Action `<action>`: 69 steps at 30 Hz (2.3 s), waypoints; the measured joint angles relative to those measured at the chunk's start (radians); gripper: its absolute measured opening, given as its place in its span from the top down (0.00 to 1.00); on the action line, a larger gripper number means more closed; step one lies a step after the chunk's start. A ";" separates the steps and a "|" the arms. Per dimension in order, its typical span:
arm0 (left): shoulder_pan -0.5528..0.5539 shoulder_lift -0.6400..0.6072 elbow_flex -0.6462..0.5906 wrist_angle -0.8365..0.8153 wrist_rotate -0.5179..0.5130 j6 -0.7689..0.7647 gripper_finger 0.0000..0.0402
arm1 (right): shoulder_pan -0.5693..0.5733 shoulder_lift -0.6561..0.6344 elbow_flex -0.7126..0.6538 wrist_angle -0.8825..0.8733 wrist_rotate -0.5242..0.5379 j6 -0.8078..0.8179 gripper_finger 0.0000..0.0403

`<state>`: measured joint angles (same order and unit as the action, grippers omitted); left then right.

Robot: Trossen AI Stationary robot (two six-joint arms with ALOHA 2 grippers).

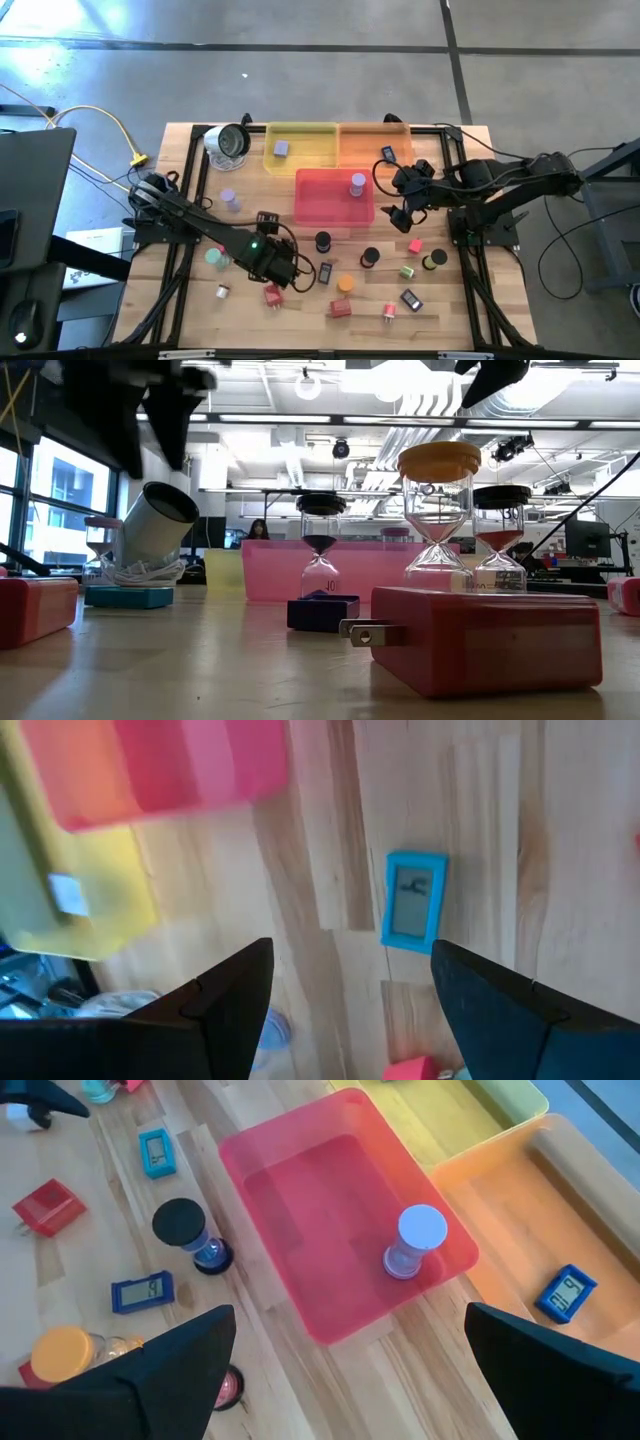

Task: Pick & Place Office items
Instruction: Put the light blue digital clock into the orange bin

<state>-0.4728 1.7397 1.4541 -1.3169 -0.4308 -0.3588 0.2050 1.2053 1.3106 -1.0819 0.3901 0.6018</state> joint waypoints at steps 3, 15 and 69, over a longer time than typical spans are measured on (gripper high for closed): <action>0.000 -0.026 -0.083 0.082 0.048 0.000 0.35 | 0.000 0.000 0.000 -0.002 0.000 0.000 0.05; 0.006 -0.028 -0.266 0.256 0.124 0.003 0.35 | -0.003 0.000 0.000 0.011 0.011 -0.002 0.05; 0.203 -0.035 -0.468 0.578 0.396 0.302 0.48 | -0.003 0.000 0.000 0.050 0.026 -0.023 0.05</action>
<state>-0.2698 1.7042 0.9859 -0.7392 -0.0347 -0.0569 0.2020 1.2057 1.3106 -1.0322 0.4156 0.5785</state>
